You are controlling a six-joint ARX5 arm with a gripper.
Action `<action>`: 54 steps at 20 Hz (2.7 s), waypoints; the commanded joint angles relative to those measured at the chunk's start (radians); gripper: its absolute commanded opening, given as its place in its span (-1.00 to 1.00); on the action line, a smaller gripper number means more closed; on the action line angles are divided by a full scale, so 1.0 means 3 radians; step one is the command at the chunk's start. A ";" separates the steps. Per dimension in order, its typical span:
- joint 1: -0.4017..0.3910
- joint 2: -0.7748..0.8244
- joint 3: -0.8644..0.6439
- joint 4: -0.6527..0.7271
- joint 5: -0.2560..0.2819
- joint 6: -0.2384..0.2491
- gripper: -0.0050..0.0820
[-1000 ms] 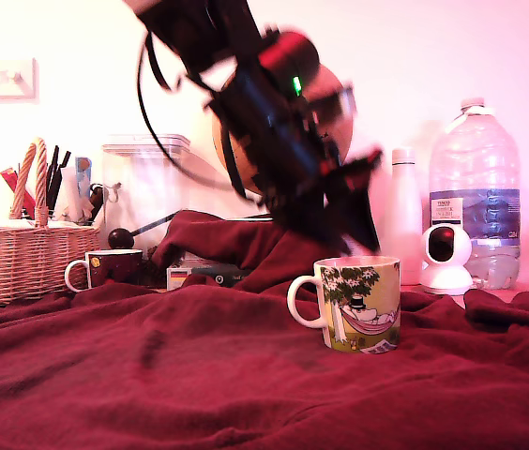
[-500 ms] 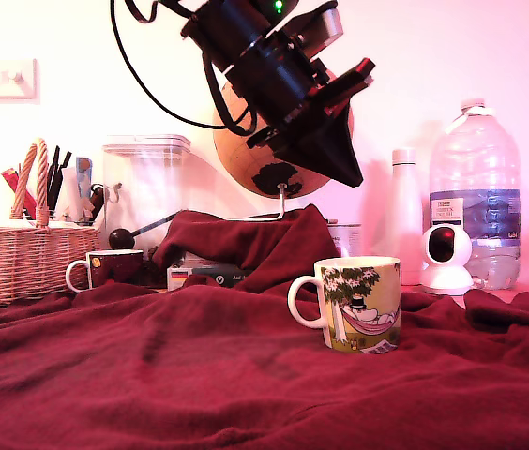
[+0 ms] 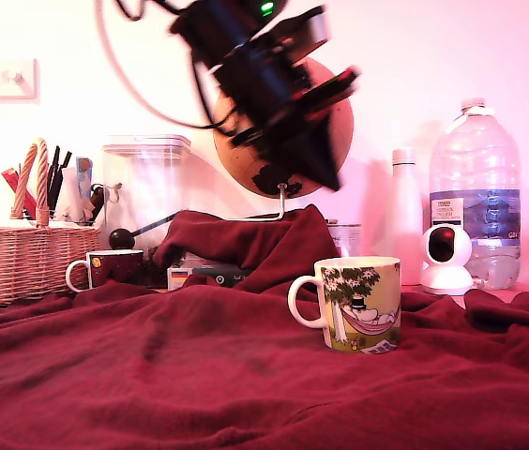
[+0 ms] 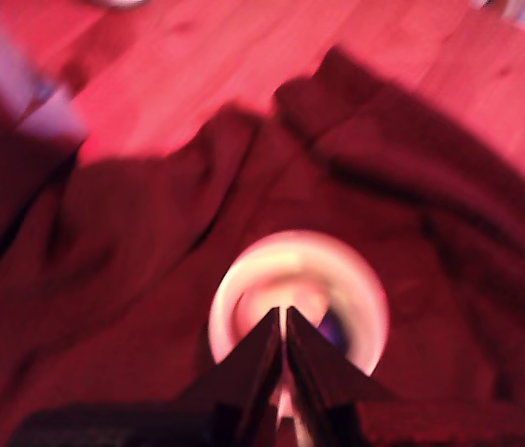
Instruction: Pick up the coffee capsules on the table and drop them inside the coffee cup
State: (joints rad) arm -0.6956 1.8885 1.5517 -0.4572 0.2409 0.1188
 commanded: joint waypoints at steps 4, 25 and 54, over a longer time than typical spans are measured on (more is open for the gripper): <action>0.0247 -0.0309 -0.0534 0.0243 0.0000 0.0039 -0.94; 0.1801 -0.1499 -0.2597 0.1422 -0.0022 -0.0413 -0.94; 0.2293 -0.4813 -0.4709 0.1250 -0.0008 -0.0758 -0.94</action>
State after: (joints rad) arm -0.0063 0.4648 0.1745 -0.0792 0.2390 -0.1024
